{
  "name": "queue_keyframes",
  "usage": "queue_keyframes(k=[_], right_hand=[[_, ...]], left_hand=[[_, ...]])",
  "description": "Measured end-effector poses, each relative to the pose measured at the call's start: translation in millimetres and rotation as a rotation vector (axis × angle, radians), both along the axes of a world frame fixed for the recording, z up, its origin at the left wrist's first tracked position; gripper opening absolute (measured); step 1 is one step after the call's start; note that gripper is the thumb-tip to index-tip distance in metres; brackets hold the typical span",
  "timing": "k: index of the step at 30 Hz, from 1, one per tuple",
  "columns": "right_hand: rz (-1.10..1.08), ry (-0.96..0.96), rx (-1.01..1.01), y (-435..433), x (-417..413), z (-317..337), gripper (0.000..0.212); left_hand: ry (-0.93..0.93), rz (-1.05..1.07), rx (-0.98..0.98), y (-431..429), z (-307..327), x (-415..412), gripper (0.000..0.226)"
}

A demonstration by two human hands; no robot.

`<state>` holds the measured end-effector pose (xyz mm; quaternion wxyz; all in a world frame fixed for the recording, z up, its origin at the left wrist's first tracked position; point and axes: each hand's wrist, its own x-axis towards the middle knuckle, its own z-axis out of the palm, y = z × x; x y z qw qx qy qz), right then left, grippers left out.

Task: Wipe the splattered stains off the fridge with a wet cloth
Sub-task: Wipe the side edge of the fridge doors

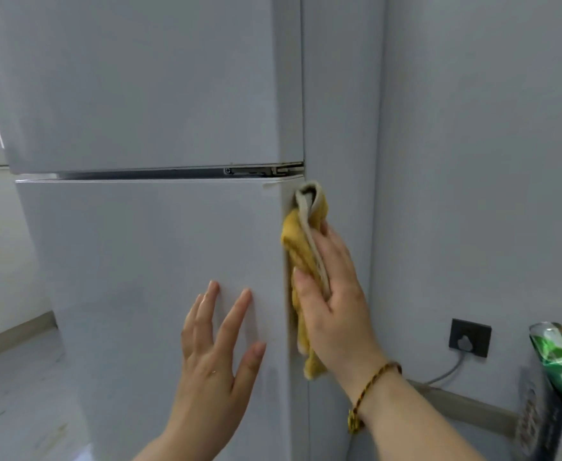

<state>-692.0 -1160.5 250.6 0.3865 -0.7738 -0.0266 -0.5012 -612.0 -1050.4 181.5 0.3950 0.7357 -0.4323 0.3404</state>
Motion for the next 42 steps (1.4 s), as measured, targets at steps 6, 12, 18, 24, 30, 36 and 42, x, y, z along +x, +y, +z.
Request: queue_keyframes(k=[6, 12, 18, 24, 30, 36, 42], right_hand=[[-0.02, -0.122, -0.032, -2, 14, 83, 0.052], [-0.119, -0.039, -0.046, 21, 7, -29, 0.059], [-0.07, 0.154, 0.14, 11, -10, -55, 0.048], [0.04, 0.041, 0.111, 9, -7, 2, 0.045], [-0.027, 0.119, 0.121, 21, -7, -103, 0.045], [-0.023, 0.325, 0.433, 17, -22, -148, 0.053], [-0.361, -0.076, -0.153, 24, 6, -65, 0.052]], left_hand=[[0.032, -0.043, 0.028, 6, -1, 5, 0.048], [-0.028, -0.056, 0.033, 3, 1, 8, 0.048], [0.104, -0.153, -0.098, 13, -19, 0, 0.048], [0.1, -0.113, 0.011, 23, -55, -11, 0.045], [0.413, -0.096, 0.106, 29, -108, -16, 0.06], [0.598, -0.104, 0.193, 28, -113, -16, 0.071], [0.605, -0.133, 0.217, 35, -107, -13, 0.056]])
